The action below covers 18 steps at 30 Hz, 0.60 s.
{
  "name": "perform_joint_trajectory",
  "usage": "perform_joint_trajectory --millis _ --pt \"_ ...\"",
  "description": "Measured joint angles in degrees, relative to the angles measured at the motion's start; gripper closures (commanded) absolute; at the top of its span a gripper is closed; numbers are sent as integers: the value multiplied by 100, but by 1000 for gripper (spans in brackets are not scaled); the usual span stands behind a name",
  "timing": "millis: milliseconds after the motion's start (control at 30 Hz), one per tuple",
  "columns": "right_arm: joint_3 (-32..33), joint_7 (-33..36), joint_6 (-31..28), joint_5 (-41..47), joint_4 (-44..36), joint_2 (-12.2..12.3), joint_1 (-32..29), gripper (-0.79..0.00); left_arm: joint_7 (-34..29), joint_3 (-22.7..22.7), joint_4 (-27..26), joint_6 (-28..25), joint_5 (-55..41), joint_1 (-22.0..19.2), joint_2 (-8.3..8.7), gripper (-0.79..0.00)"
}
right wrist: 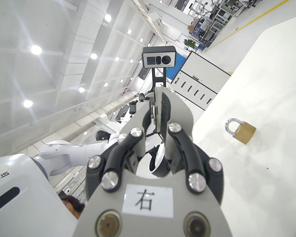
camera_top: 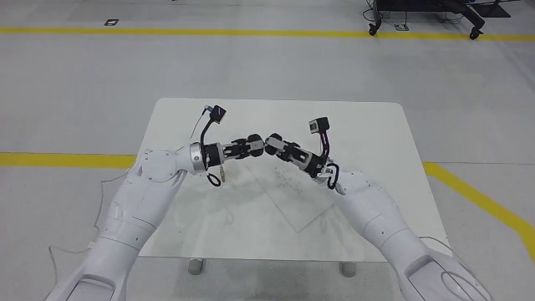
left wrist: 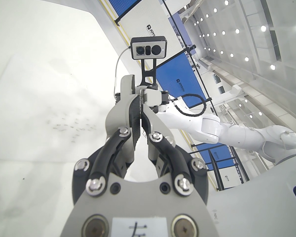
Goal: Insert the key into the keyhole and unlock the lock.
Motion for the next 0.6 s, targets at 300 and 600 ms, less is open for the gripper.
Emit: perform_joint_trajectory --millis 300,600 --pt "237 -45 -78 -274 23 92 -13 -754 -74 -79 -73 -47 -42 22 45 0" --pt "473 710 -48 -1169 -344 414 -165 -449 -1432 49 -31 -96 -15 -210 130 0"
